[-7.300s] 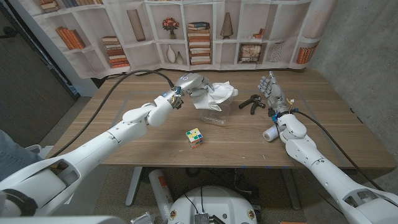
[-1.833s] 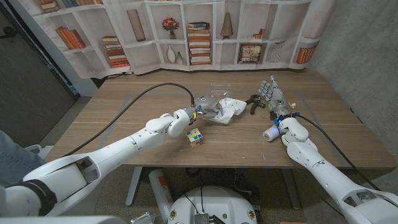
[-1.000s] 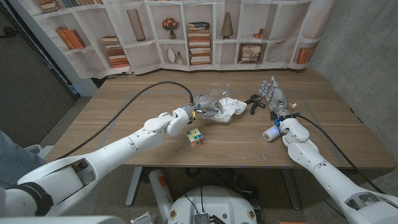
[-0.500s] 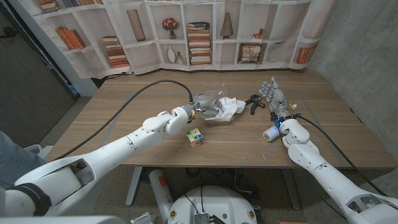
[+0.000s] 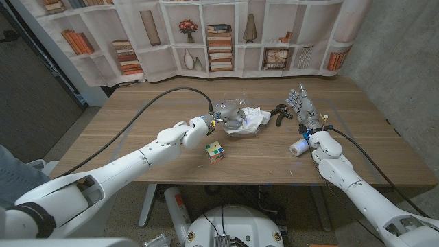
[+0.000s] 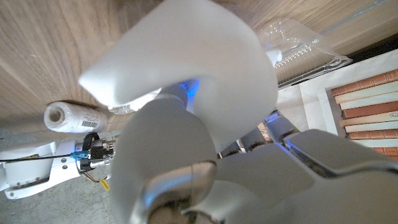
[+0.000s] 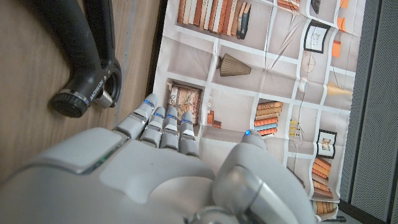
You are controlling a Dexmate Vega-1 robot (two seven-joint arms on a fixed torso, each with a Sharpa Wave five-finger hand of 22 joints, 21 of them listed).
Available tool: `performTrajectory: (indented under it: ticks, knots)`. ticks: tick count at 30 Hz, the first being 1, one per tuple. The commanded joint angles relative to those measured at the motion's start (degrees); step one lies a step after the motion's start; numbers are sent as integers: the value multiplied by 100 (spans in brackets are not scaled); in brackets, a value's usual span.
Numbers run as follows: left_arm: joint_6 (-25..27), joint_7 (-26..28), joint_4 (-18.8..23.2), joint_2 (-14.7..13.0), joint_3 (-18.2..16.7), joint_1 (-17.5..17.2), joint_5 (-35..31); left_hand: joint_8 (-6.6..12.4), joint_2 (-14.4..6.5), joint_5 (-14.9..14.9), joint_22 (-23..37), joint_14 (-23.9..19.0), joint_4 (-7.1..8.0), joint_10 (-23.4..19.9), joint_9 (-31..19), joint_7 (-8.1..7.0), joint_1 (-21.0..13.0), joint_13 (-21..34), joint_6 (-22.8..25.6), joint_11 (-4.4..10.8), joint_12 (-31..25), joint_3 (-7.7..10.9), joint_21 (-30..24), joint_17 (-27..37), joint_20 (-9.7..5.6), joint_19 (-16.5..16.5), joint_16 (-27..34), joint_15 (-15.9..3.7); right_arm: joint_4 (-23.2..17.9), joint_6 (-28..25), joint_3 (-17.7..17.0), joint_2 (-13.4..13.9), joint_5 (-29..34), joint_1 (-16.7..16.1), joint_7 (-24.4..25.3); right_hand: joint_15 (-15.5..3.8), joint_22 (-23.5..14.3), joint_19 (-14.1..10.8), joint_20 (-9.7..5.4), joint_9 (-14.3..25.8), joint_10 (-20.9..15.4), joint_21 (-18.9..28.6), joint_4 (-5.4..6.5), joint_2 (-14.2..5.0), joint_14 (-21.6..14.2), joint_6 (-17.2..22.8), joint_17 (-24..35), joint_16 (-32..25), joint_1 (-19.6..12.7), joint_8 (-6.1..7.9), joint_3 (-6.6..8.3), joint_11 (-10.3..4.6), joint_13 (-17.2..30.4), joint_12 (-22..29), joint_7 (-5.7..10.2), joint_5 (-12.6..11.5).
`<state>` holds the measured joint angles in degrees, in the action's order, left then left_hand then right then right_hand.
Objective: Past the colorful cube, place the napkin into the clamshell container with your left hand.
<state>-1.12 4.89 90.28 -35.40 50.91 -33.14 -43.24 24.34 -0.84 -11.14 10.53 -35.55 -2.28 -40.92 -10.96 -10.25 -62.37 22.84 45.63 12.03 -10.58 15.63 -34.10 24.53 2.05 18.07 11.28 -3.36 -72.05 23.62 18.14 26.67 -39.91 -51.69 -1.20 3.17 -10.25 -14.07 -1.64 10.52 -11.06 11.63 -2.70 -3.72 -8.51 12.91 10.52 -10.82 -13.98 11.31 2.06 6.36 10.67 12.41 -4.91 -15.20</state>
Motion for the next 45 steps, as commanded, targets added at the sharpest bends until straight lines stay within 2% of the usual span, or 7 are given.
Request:
performTrajectory:
  ticks: [1, 45]
  knots:
    - [64, -12, 63, 7, -49, -22, -6, -40, 15, -54, 18, 45, 33, 57, -13, 6, 84, -10, -21, -10, -24, -29, 7, 3, -6, -18, 29, -751, -38, 16, -26, 31, -6, -31, 6, 0, -22, -61, 9, 31, -33, -10, -37, -55, -30, 37, 17, -7, -16, 13, 6, -1, 19, 17, -11, 11]
    - [221, -6, 359, -36, -155, -91, -86, -193, 84, -147, 21, 231, 110, 299, 2, 39, 293, -152, -154, -11, -6, -84, 113, -108, 65, -128, 34, -721, -173, 62, -91, 82, -39, -152, 23, 5, -24, -62, 12, 32, -40, -13, -58, -78, -37, 38, 19, -4, -42, 5, 13, -8, 20, 12, -3, 22]
